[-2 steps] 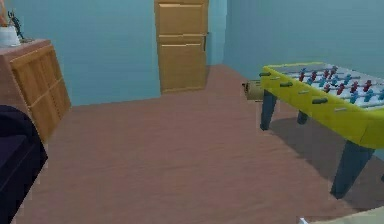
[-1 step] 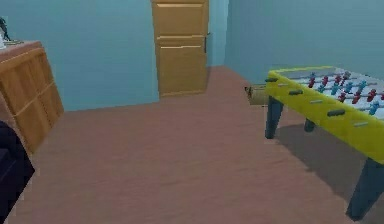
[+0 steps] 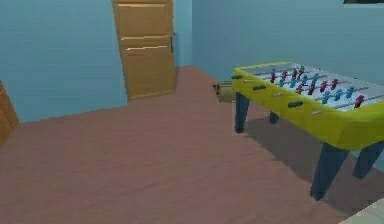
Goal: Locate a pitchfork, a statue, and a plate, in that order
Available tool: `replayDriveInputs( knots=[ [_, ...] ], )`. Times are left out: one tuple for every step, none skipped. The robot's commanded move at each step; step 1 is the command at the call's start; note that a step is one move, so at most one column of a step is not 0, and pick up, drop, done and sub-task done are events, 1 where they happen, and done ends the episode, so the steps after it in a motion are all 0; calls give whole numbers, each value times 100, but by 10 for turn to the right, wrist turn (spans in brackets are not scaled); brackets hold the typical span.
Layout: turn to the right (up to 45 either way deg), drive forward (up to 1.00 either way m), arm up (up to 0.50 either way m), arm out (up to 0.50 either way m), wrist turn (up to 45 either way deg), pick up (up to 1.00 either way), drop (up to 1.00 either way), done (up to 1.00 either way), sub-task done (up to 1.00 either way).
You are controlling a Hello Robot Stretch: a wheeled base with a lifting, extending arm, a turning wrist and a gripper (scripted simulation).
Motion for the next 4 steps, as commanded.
replayDriveInputs(
  knots=[
    [0, 100, 0, 0, 0, 0, 0, 0, 0],
    [0, 100, 0, 0, 0, 0, 0, 0, 0],
    [0, 100, 0, 0, 0, 0, 0, 0, 0],
    [30, 0, 0, 0, 0, 0, 0, 0, 0]
  ],
)
